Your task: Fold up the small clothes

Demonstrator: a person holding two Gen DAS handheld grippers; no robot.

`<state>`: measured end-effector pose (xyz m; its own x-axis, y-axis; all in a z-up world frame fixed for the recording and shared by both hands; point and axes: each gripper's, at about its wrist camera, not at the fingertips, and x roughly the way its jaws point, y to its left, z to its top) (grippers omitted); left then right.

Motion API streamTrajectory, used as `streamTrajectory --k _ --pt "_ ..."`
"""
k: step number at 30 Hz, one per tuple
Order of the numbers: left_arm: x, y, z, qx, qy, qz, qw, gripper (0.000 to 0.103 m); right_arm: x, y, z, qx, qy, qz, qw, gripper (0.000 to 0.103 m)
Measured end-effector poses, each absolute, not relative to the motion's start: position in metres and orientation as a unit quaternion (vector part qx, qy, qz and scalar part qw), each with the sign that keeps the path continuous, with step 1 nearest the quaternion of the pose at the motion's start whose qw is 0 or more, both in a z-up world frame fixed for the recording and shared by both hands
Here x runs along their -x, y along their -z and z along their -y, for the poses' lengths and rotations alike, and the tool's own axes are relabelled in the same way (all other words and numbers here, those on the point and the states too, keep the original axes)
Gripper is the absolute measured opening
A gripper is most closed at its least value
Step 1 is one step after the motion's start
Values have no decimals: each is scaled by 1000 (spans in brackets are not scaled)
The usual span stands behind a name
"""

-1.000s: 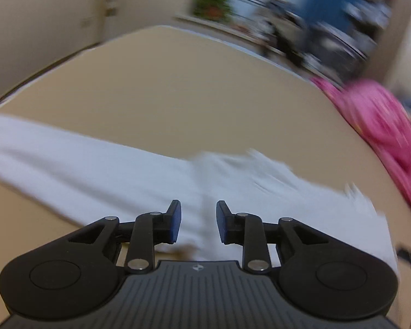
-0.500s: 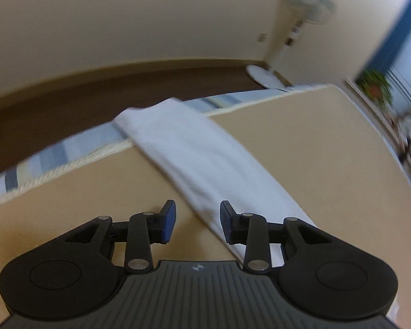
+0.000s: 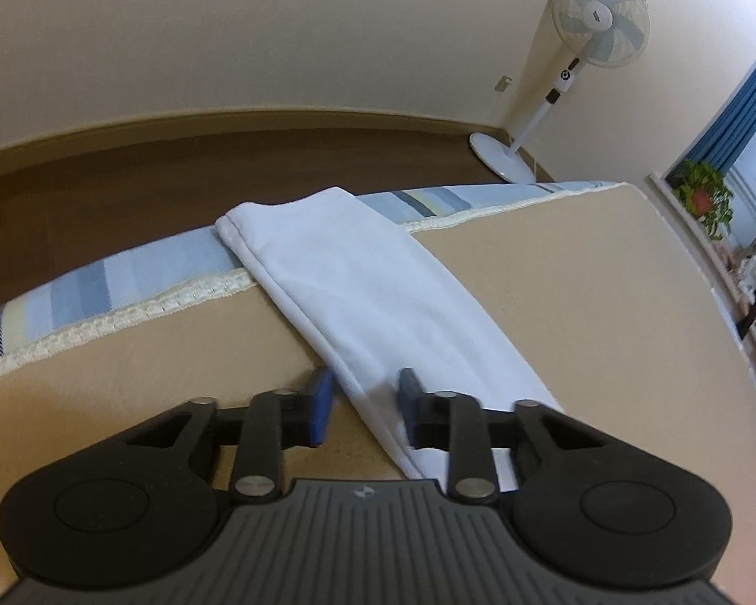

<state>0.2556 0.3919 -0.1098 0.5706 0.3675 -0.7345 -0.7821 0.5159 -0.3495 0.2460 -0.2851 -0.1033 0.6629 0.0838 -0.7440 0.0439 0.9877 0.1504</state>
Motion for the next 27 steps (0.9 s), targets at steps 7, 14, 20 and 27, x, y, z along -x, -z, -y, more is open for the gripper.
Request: streamTrajectory --k 7,14,20,27 --pt "-268 77 -357 257 -361 -270 855 3 -246 100 286 -88 -11 -412 907 34" --pt "-259 -19 -119 73 -124 -145 979 3 -245 95 287 -107 -17 -401 910 34" --pt "-212 32 79 -74 202 -241 946 40 -245 94 290 -129 -18 -392 911 34" --pt "-197 4 10 -104 87 -315 939 40 -247 92 307 -199 -30 -378 904 35"
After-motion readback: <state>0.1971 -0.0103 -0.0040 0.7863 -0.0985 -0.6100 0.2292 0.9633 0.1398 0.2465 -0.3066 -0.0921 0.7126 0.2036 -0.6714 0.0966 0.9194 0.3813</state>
